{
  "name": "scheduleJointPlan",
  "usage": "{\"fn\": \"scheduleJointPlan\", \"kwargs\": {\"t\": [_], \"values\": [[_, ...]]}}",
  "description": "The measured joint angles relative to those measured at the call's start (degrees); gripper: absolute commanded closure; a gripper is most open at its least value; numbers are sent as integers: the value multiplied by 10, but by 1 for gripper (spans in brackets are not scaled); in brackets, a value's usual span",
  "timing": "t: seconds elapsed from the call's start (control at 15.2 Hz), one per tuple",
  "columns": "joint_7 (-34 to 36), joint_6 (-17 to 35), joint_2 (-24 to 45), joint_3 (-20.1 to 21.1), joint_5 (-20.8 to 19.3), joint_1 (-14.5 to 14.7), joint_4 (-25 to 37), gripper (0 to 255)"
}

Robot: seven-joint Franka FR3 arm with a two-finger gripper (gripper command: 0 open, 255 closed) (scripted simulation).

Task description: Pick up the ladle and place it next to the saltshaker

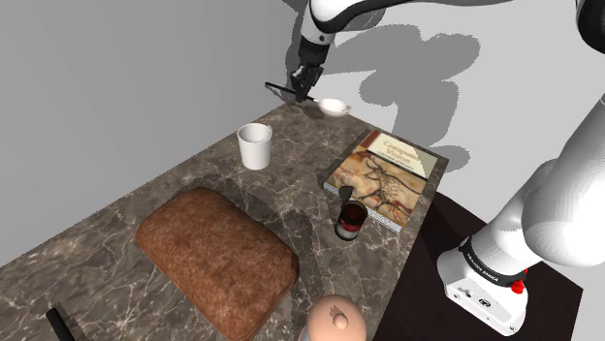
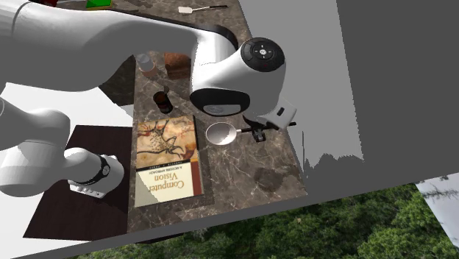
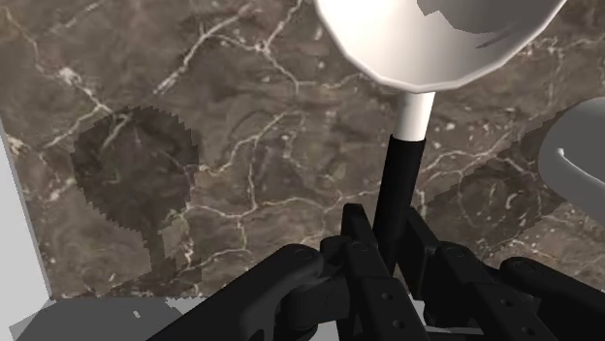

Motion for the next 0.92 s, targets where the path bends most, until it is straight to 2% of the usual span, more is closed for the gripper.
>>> {"fn": "scheduleJointPlan", "kwargs": {"t": [0.92], "values": [[12,-102,-17,-1,-6,-1,86,255]]}}
